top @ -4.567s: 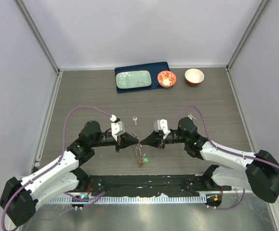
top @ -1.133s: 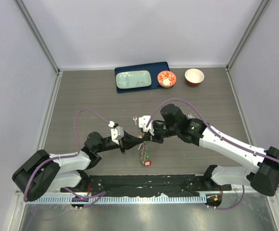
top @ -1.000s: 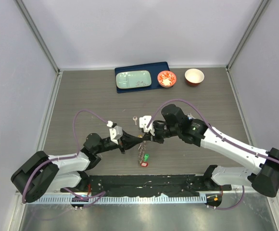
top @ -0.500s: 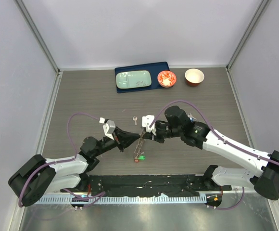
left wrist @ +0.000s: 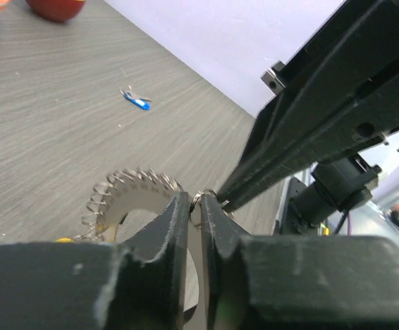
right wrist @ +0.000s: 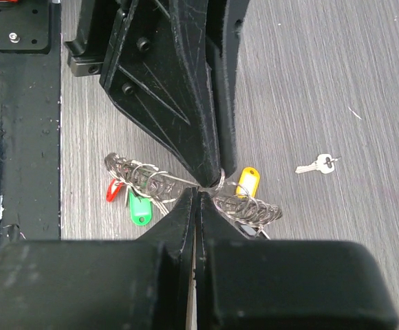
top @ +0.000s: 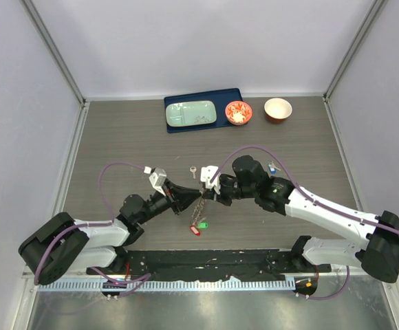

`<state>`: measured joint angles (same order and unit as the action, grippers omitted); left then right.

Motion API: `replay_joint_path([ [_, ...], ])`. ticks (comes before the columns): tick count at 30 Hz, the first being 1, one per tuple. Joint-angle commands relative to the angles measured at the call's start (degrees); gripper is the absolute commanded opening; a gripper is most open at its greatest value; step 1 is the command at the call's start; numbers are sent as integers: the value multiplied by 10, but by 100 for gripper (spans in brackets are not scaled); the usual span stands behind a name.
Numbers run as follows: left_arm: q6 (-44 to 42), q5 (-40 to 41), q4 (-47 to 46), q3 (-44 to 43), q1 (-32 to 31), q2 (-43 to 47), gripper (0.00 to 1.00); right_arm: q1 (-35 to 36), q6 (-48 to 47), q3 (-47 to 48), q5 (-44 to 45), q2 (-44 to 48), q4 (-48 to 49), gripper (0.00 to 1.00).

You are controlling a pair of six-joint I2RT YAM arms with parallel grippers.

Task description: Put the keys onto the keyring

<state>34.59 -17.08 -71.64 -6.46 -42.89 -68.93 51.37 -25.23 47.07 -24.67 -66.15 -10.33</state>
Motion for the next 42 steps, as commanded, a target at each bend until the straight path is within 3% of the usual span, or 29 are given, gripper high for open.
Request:
replay_joint_path([
  [1, -22, 41, -170, 8, 3, -2, 22, 10, -4, 24, 2, 20, -14, 1],
  [3, -36, 35, -163, 14, 3, 0, 34, 11, -10, 41, 4, 20, -32, 1],
  [9, -80, -22, -98, 0, 2, 9, 50, 10, -39, 87, -1, 10, -96, 1],
  [13, -131, -43, -92, 7, 3, 27, 56, 10, -61, 114, 3, 2, -144, 1],
  [21, -260, -74, 102, -20, 3, 128, 65, 10, -81, 149, -13, -14, -188, 1],
  [26, -295, -119, 129, -42, 3, 120, 64, 10, -84, 161, -21, -25, -206, 1],
  [34, -343, -187, 127, -56, 3, 68, 52, 11, -90, 169, -36, -29, -221, 1],
  [42, -332, -237, 136, -80, 2, 53, 41, 11, -97, 170, -43, -33, -231, 1],
])
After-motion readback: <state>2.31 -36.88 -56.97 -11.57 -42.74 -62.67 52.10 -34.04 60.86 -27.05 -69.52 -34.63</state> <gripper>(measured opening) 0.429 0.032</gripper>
